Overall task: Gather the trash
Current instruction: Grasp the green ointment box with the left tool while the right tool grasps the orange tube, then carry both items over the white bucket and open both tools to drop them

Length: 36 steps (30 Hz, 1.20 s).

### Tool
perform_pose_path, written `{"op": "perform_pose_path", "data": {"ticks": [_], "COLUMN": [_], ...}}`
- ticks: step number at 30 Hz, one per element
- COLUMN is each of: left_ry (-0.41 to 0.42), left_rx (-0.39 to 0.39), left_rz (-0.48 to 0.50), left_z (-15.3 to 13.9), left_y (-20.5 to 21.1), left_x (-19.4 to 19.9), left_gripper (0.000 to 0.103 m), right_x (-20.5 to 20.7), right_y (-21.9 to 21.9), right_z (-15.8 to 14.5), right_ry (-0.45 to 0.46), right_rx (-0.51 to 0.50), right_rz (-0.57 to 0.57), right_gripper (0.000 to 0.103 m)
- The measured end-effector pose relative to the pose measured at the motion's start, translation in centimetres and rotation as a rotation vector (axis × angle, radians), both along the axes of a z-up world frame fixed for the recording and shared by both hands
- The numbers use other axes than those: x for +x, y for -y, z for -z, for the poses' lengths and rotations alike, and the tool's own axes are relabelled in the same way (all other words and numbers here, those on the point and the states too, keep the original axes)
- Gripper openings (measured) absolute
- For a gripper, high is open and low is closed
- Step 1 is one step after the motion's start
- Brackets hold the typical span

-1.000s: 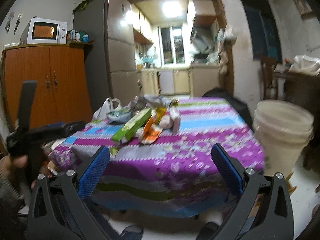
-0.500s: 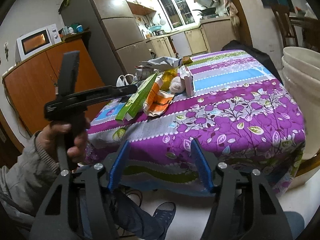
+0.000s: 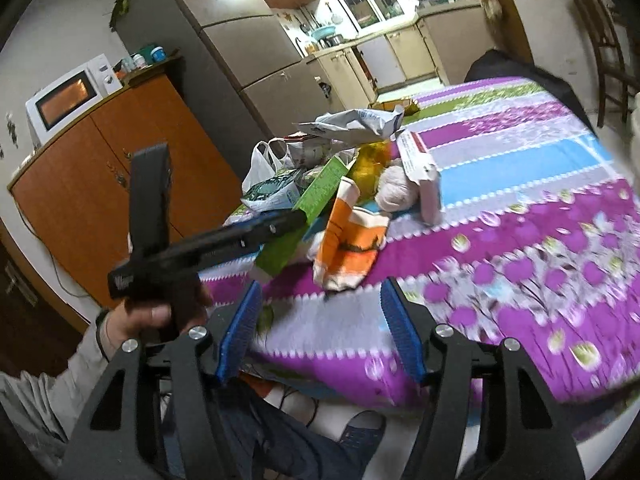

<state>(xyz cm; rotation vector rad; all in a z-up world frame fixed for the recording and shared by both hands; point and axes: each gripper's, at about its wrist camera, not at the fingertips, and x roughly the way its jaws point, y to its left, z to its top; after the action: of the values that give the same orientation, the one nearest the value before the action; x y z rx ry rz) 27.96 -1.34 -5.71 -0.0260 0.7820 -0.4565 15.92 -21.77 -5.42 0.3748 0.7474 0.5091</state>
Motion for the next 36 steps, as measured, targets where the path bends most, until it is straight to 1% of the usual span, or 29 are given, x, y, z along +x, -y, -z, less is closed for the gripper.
{"op": "perform_pose_path", "data": {"ticks": [1, 2, 4, 6, 11, 15, 18, 19, 20, 21, 22, 24, 27, 31, 33, 36], "left_ry": [-0.012, -0.026, -0.034, -0.020, -0.007, 0.003, 0.012, 0.017, 0.021, 0.029, 0.036, 0.056, 0.119, 0.154, 0.186, 0.247], "left_rx": [-0.004, -0.017, -0.042, -0.030, -0.044, -0.043, -0.045, -0.041, -0.038, -0.032, -0.027, -0.029, -0.028, -0.055, -0.064, -0.079], "left_rz": [0.001, 0.003, 0.000, 0.002, -0.014, -0.029, -0.034, -0.036, -0.038, -0.041, -0.044, -0.048, -0.050, -0.050, -0.048, -0.021], "left_z": [0.2, 0.5, 0.5, 0.4, 0.6, 0.9, 0.8, 0.8, 0.8, 0.7, 0.7, 0.2, -1.1, -2.6, -3.7, -6.5], "left_y": [-0.1, -0.3, -0.9, -1.1, -2.2, -2.5, -2.7, -2.6, -2.7, -2.6, -2.5, -2.5, -2.3, -2.0, -1.4, 0.6], "left_x": [0.4, 0.7, 1.1, 1.0, 0.5, 0.2, -0.1, -0.3, -0.5, -0.8, -1.2, -2.0, -4.6, -7.1, -8.0, -8.7], "left_gripper": [0.045, 0.036, 0.036, 0.035, 0.035, 0.035, 0.035, 0.035, 0.035, 0.035, 0.035, 0.035, 0.035, 0.035, 0.035, 0.035], "right_x": [0.8, 1.4, 2.6, 3.6, 5.6, 7.1, 8.2, 8.5, 8.7, 8.8, 8.7, 7.7, 5.8, 3.1, 1.8, 0.5], "right_y": [-0.2, -0.2, -0.2, -0.2, -0.9, -2.4, -3.5, -3.8, -3.9, -4.0, -3.9, -3.9, -3.6, -2.5, -1.7, 0.3], "right_z": [0.1, 0.3, 0.5, 0.7, 0.8, 1.1, 1.4, 1.6, 1.8, 2.0, 2.1, 1.4, 0.1, -1.6, -2.7, -5.0], "right_ry": [-0.017, -0.035, -0.065, -0.088, -0.114, -0.142, -0.162, -0.168, -0.167, -0.172, -0.172, -0.138, -0.077, -0.003, 0.048, 0.123], "right_rx": [0.012, 0.024, 0.047, 0.056, 0.042, 0.001, -0.063, -0.095, -0.118, -0.136, -0.137, -0.158, -0.171, -0.183, -0.200, -0.220], "right_rz": [-0.004, -0.007, -0.013, -0.020, -0.029, -0.030, -0.021, -0.011, -0.003, 0.005, 0.012, 0.027, 0.049, 0.095, 0.126, 0.191], "right_gripper": [0.053, 0.052, 0.047, 0.045, 0.045, 0.044, 0.037, 0.031, 0.028, 0.018, 0.014, 0.009, 0.009, 0.009, 0.009, 0.009]}}
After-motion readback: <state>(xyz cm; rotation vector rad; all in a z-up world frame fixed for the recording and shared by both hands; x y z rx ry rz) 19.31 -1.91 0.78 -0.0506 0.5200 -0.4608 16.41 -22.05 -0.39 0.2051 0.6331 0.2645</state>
